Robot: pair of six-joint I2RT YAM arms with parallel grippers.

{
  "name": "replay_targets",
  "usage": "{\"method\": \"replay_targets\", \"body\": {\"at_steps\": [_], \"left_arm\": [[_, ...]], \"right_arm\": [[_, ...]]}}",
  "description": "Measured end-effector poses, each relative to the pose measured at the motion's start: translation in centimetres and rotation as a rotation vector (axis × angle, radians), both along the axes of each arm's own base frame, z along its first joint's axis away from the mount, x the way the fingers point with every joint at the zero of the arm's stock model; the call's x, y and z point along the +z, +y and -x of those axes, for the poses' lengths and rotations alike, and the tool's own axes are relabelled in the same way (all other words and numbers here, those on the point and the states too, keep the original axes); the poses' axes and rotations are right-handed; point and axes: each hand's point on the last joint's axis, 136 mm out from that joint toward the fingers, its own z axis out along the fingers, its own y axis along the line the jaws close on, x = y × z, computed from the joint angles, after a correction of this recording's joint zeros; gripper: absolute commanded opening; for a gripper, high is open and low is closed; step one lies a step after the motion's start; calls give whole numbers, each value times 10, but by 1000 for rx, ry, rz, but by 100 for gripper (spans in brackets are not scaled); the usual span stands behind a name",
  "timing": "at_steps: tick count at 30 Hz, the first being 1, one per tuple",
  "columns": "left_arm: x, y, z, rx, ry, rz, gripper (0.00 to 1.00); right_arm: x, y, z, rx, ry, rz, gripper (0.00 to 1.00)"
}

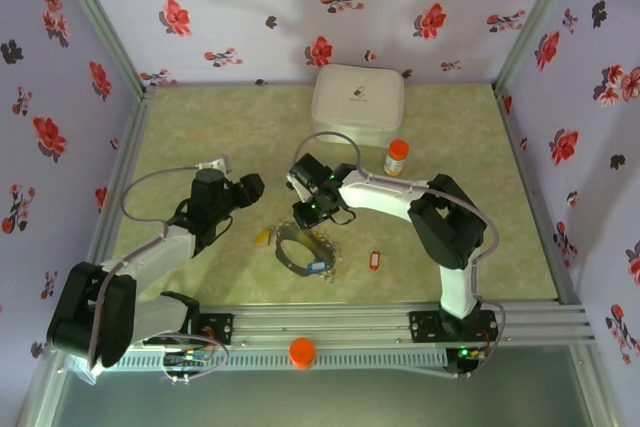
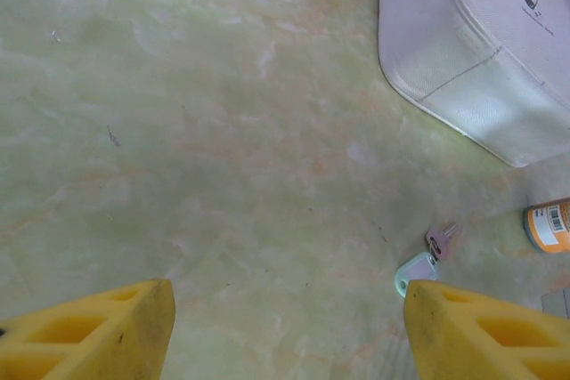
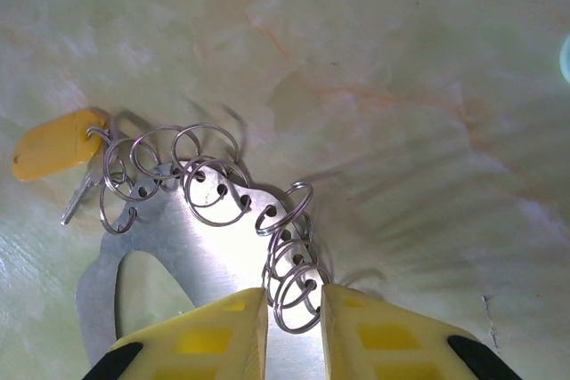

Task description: Put the keys on the keyring

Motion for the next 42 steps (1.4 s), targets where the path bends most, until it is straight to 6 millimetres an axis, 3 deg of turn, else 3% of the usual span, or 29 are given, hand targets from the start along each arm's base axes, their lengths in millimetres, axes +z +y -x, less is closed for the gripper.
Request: {"method": "replay_targets", "body": {"at_steps": [3, 8, 18, 32, 42], "left_arm": [[2, 0, -1, -1, -7, 3, 69], [2, 0, -1, -1, -7, 2, 69], [10, 0, 0, -3, -32, 9, 68], [11, 0, 0, -5, -34, 5, 67], [11, 0, 0, -8, -37, -1, 67]], "right_arm": [[4, 5, -6, -45, 4, -5, 32], [8, 10, -20, -209, 44, -19, 33], [-15, 9, -25, -436, 146, 0, 34], [-19, 20, -26, -490, 173, -7, 20], [-14, 25, -26, -483, 168, -16, 20]]}}
